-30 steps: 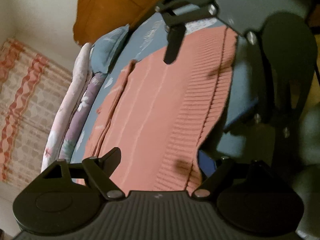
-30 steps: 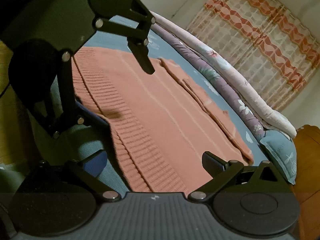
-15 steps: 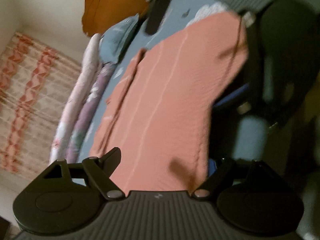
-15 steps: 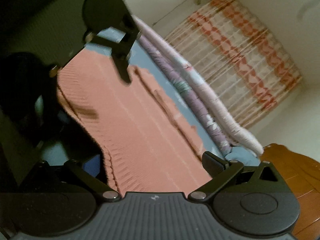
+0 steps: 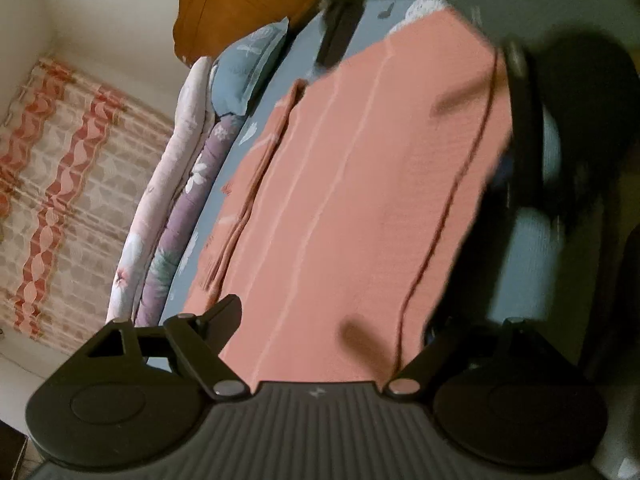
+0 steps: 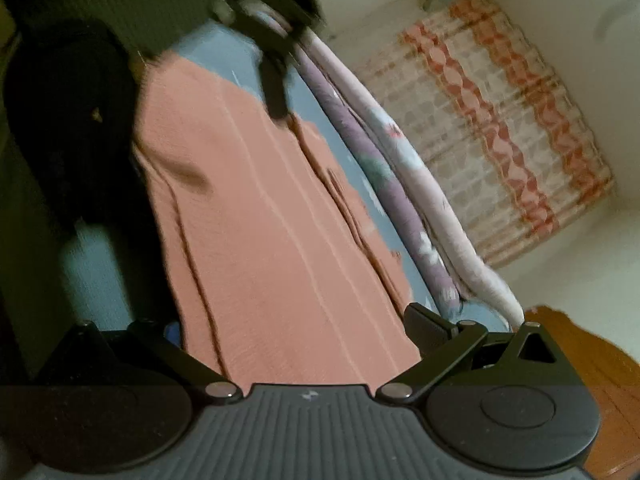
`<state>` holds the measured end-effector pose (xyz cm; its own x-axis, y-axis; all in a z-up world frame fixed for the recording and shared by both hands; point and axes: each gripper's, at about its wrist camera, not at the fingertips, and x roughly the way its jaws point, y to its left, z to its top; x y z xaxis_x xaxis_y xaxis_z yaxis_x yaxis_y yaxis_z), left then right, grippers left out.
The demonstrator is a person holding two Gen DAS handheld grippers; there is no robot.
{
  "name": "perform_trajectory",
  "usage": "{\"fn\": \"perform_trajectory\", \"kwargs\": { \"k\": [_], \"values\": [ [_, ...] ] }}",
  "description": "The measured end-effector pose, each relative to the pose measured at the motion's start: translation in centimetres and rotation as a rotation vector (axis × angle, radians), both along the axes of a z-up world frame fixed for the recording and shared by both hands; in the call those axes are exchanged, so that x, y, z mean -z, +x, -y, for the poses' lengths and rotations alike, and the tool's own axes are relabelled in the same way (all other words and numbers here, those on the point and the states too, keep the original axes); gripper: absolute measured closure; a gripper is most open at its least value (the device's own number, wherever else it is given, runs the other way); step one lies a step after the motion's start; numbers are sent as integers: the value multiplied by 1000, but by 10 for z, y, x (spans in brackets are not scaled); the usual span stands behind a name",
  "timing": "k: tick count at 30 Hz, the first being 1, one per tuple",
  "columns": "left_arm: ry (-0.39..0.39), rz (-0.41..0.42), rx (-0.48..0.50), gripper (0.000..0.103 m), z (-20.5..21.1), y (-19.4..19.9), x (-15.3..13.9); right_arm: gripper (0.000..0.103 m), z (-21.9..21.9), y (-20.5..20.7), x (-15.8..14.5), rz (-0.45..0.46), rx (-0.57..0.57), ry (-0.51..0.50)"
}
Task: Fold clothes
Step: 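Lift the hem with both tools and fold it over toward the collar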
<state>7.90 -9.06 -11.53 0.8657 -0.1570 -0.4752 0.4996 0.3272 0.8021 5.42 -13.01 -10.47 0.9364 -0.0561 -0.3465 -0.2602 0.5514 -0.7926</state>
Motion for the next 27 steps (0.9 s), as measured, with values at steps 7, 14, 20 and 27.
{"fn": "perform_trajectory", "kwargs": {
  "k": [7, 14, 20, 27],
  "values": [
    [86, 20, -53, 16, -33, 6, 4, 0, 57, -13, -1, -34, 115, -45],
    [114, 43, -5, 16, -14, 5, 6, 0, 48, -6, -1, -24, 103, -98],
    [123, 28, -26, 14, -23, 13, 6, 0, 56, 2, -5, -67, 89, -86],
    [205, 13, -25, 42, -30, 11, 16, 7, 76, 2, -6, -112, 111, -139]
  ]
}}
